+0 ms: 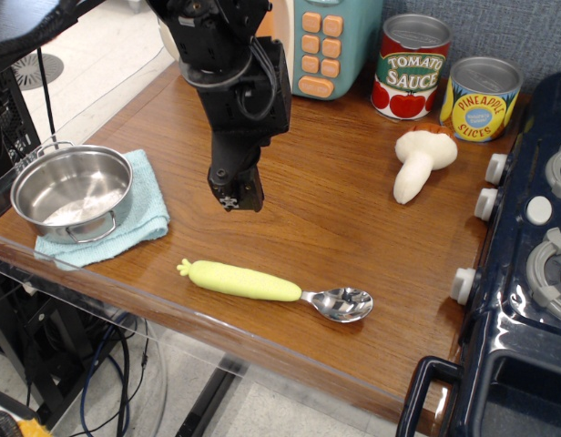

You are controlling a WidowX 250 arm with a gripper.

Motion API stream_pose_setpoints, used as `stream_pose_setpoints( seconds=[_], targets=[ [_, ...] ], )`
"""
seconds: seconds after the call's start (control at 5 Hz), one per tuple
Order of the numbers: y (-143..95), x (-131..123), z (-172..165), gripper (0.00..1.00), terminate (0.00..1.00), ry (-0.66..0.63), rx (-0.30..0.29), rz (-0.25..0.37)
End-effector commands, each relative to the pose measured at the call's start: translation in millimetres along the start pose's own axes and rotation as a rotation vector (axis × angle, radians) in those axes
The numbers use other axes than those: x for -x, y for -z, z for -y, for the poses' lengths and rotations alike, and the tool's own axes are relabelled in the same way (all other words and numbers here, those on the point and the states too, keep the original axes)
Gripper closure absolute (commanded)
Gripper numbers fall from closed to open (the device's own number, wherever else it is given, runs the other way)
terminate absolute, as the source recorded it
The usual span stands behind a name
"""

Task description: Place the mushroom behind the metal pot.

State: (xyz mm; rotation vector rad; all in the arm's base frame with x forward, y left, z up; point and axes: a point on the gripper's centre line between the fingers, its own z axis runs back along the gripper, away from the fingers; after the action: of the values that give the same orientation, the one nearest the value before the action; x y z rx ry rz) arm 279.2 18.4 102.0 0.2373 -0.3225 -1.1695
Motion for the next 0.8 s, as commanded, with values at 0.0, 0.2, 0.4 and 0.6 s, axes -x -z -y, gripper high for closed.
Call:
stream_pose_setpoints(
  seconds=[0.0,0.2,0.4,0.6],
  targets=[
    [0,0,0,0.00,0.00,0.000,0.000,0.000],
    [0,-19,-10,0.00,0.00,-0.022,-0.002,0.005],
    [1,-46,-28,0.00,0.00,-0.062,-0.005,0.021],
    [7,-77,-47,0.00,0.00,-0.078,-0.045,0.064]
  ],
)
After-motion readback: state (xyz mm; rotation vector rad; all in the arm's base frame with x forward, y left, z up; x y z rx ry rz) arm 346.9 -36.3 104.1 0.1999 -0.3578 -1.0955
